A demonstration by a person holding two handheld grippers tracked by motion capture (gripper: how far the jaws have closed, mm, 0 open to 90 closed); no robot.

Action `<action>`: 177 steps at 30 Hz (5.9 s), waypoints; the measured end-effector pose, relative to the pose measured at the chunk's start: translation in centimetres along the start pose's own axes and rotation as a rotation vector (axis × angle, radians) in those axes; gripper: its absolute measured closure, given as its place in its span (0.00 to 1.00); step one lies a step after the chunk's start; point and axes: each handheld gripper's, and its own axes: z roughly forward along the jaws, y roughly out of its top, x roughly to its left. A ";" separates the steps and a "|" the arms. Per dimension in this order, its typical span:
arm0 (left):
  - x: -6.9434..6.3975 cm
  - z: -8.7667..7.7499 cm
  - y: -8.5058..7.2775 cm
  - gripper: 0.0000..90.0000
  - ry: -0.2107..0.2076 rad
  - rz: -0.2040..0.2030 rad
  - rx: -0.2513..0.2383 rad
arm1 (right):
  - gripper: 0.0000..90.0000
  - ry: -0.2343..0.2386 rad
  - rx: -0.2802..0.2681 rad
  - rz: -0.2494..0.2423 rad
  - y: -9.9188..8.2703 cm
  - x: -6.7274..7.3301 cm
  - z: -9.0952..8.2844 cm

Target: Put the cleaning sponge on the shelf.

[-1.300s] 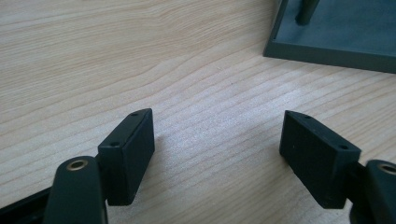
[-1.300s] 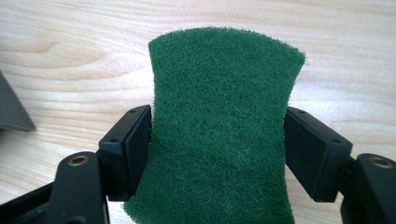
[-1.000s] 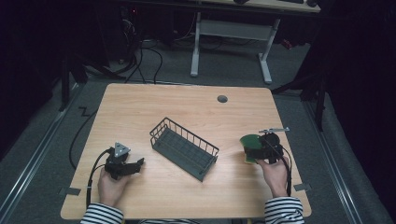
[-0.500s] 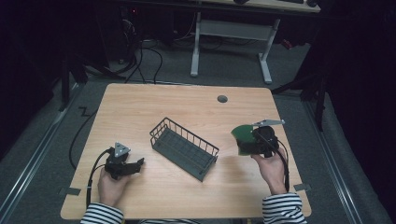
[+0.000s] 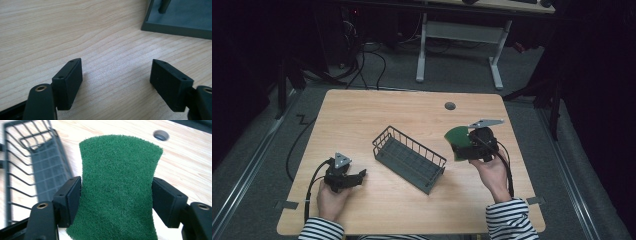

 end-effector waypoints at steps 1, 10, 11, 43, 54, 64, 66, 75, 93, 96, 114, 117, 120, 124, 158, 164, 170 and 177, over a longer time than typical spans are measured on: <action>0.0 0.0 0.0 0.30 0.000 -0.001 0.000 | 0.32 0.006 -0.002 -0.007 0.2 0.2 0.0; 0.0 0.0 0.0 0.30 -0.002 -0.001 0.000 | 0.32 0.065 0.007 -0.069 1.3 2.6 1.5; 0.0 0.0 0.0 0.30 -0.002 -0.001 0.000 | 0.32 0.073 0.006 -0.077 1.4 2.9 1.7; 0.0 0.0 0.0 0.30 -0.002 -0.002 -0.002 | 0.32 0.169 0.113 -0.232 2.5 8.3 6.4; 0.0 0.0 0.0 0.29 -0.002 -0.001 0.000 | 0.31 0.180 0.138 -0.254 2.2 8.7 6.5; -0.1 0.0 0.0 0.29 0.000 -0.002 -0.002 | 0.32 0.205 0.150 -0.249 1.9 8.7 6.9; -0.1 0.0 0.0 0.29 0.000 -0.004 -0.003 | 0.35 0.211 0.149 -0.250 1.8 8.8 6.9; -0.1 0.0 0.0 0.29 -0.001 -0.003 -0.003 | 0.38 0.230 0.063 -0.175 1.2 7.5 6.0; -0.1 0.0 0.0 0.30 -0.001 -0.003 -0.003 | 0.40 0.200 -0.083 -0.049 0.4 2.8 1.5; -0.1 0.0 0.0 0.30 -0.002 -0.004 -0.003 | 0.40 0.192 -0.096 -0.034 0.1 2.1 1.0; 0.0 0.0 0.0 0.30 -0.001 -0.004 -0.003 | 0.41 0.147 -0.169 0.070 -2.5 -1.8 -1.9; 0.0 0.0 0.0 0.30 -0.001 -0.004 -0.003 | 0.41 0.143 -0.184 0.099 -3.4 -2.7 -2.3; 0.0 0.0 0.0 0.30 -0.001 -0.004 -0.003 | 0.41 0.135 -0.187 0.114 -4.2 -3.4 -2.6; 0.0 0.0 0.0 0.30 -0.001 -0.004 -0.003 | 0.41 0.130 -0.203 0.147 -5.3 -4.4 -3.0; -0.1 0.0 0.0 0.30 0.001 -0.005 -0.002 | 0.42 0.135 -0.210 0.276 -13.4 -6.3 0.3; -0.1 0.0 0.0 0.30 0.001 -0.005 -0.002 | 0.42 0.138 -0.208 0.276 -14.1 -5.9 1.5; -0.1 0.0 0.0 0.30 0.001 -0.007 -0.004 | 0.42 0.134 -0.209 0.289 -14.5 -5.3 2.4; 0.0 0.0 0.0 0.30 0.001 -0.006 -0.002 | 0.42 0.117 -0.180 0.265 -14.8 -4.5 3.6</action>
